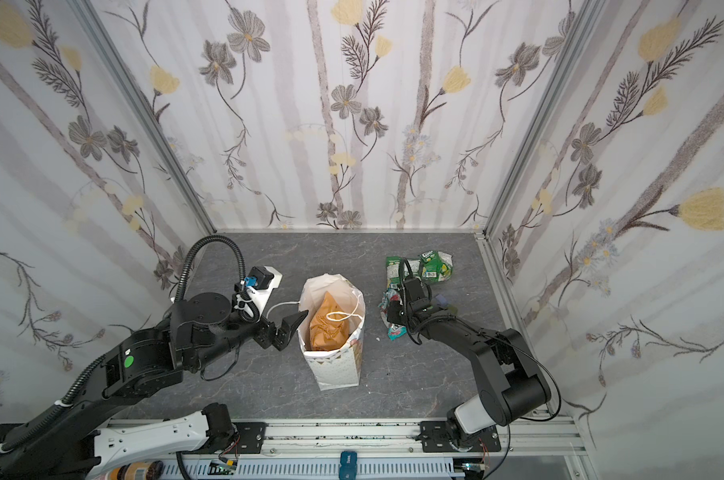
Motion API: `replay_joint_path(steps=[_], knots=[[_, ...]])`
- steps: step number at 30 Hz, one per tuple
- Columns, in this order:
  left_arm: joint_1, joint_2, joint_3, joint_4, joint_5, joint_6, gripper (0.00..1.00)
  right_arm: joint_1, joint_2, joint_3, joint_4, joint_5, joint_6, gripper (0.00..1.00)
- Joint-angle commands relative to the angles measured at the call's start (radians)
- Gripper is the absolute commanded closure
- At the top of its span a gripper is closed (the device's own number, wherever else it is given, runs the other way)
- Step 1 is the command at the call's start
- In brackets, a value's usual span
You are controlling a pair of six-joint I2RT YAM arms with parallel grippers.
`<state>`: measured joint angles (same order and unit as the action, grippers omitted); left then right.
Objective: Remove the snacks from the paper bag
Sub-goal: 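Move the right gripper over the bag and lower it inside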
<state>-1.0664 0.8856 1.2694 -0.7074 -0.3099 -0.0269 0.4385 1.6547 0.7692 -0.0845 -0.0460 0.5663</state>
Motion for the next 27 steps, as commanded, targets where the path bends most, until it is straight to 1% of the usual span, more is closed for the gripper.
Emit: replay_joint_path(steps=[1,5,10,14,17,19,22,24,27], knots=[[0.0,0.01,0.003,0.012,-0.013,-0.001,0.0,0.006,-0.037,0.022,0.003,-0.017,-0.013,0.48],[0.0,0.024,0.005,0.013,-0.015,-0.002,0.0,0.013,-0.145,0.039,-0.027,-0.005,-0.017,0.41],[0.0,0.037,0.007,0.015,-0.027,-0.01,0.0,0.026,-0.309,0.058,-0.05,0.017,-0.013,0.38],[0.0,0.044,0.007,0.03,-0.031,-0.015,0.0,0.048,-0.423,0.094,-0.071,0.006,-0.017,0.35],[0.0,0.052,0.012,0.036,-0.028,-0.017,0.0,0.073,-0.474,0.13,-0.093,-0.009,-0.022,0.32],[0.0,0.055,0.016,0.037,-0.043,-0.031,0.0,0.098,-0.499,0.151,-0.085,-0.032,-0.03,0.28],[0.001,0.044,0.014,0.055,-0.144,-0.09,0.0,0.158,-0.514,0.194,-0.072,-0.052,-0.057,0.22],[0.0,0.017,-0.003,0.085,-0.185,-0.11,0.0,0.199,-0.495,0.246,-0.097,-0.064,-0.082,0.2],[0.002,-0.037,-0.038,0.123,-0.218,-0.126,0.0,0.261,-0.436,0.34,-0.159,-0.091,-0.121,0.18]])
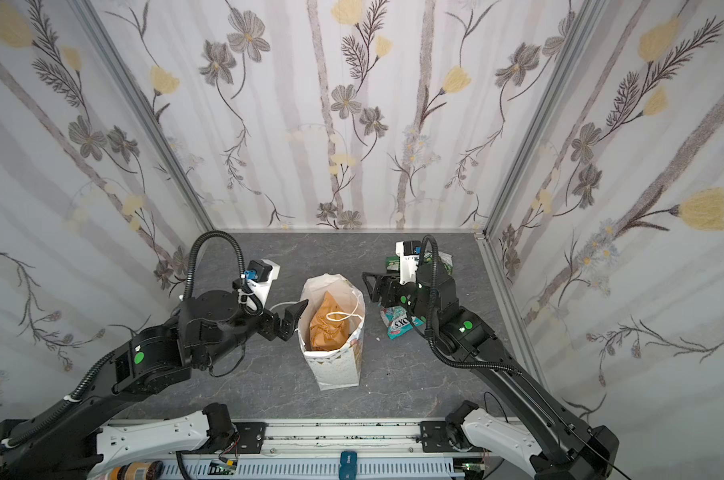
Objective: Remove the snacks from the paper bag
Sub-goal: 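Move the right gripper over the bag and lower it inside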
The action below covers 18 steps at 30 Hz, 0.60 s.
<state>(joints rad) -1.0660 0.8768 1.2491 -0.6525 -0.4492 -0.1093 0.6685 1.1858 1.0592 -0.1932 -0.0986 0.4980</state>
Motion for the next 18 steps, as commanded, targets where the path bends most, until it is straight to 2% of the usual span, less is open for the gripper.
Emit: replay_joint_path(steps=[1,5,9,18], knots=[[0.001,-0.044,-0.025,0.072,-0.086,-0.048,0.0,0.048,0.057,0.078,-0.071,-0.057,-0.069,0.17],[0.001,-0.101,-0.057,0.069,-0.106,-0.058,0.0,0.124,0.171,0.185,-0.155,-0.072,-0.123,0.15],[0.002,-0.14,-0.078,0.047,-0.121,-0.076,0.0,0.198,0.278,0.28,-0.236,-0.039,-0.159,0.17],[0.002,-0.192,-0.103,0.029,-0.144,-0.066,0.0,0.275,0.514,0.46,-0.435,0.023,-0.211,0.18]])
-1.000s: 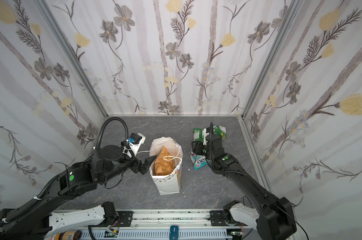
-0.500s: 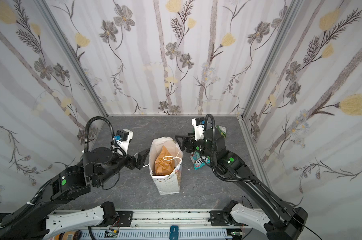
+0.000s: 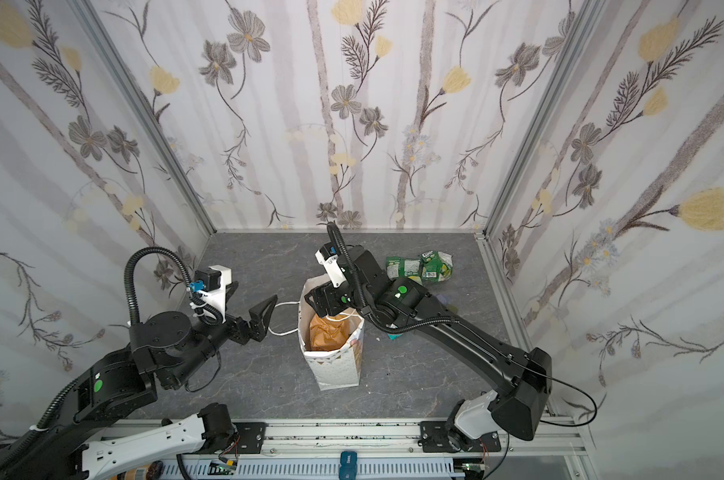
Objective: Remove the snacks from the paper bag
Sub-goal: 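Move the right gripper over the bag and lower it inside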
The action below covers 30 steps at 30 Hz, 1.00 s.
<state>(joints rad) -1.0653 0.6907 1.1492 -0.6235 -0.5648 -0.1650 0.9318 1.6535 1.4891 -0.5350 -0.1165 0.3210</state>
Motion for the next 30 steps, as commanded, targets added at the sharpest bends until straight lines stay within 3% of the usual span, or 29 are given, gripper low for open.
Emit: replay_joint_path(steps=[1,15,30], knots=[[0.002,-0.009,-0.006,-0.005,-0.031,-0.006,0.0,0.016,0.067,0.04,-0.113,0.054,-0.035,0.18],[0.002,-0.019,-0.01,-0.006,-0.036,0.008,0.0,0.045,0.199,0.033,-0.195,0.13,-0.051,0.16],[0.002,0.023,0.01,-0.014,-0.024,0.034,0.0,0.047,0.335,-0.051,-0.121,0.169,-0.053,0.11]])
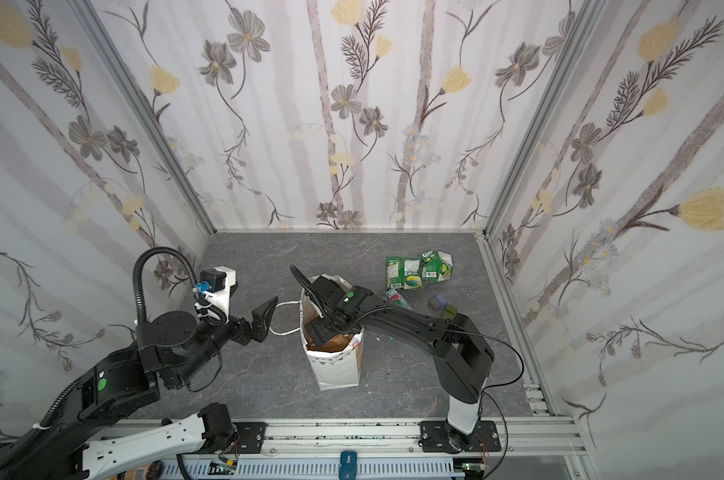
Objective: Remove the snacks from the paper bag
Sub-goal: 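Move the right gripper over the bag and lower it inside, then grasp the orange paper snack bag inside the bag with the right gripper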
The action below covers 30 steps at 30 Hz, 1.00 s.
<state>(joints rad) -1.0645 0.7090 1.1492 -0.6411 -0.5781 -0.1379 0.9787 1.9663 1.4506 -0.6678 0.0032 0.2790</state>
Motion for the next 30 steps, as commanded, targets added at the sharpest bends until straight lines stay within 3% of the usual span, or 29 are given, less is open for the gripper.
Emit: replay_joint_path(steps=[1,9,13,19,27,30], knots=[[0.001,0.006,0.01,-0.002,-0.011,0.007,0.0,0.0,0.03,-0.018,0.014,0.054,-0.011,0.11],[0.001,0.013,0.001,-0.008,-0.016,0.001,0.0,0.0,0.083,-0.065,0.031,0.066,-0.003,0.14],[0.001,0.02,0.002,-0.008,-0.016,0.002,0.0,0.0,0.087,-0.072,0.031,0.064,0.0,0.23],[0.003,0.025,0.006,-0.003,-0.005,0.0,0.0,0.001,0.048,-0.059,0.032,0.028,0.0,0.62],[0.001,0.038,0.002,-0.005,0.01,-0.011,0.0,0.0,-0.035,-0.043,0.049,-0.006,0.017,0.9],[0.0,0.046,0.005,-0.007,0.029,-0.016,0.0,0.0,-0.055,-0.034,0.048,-0.023,0.021,0.93]])
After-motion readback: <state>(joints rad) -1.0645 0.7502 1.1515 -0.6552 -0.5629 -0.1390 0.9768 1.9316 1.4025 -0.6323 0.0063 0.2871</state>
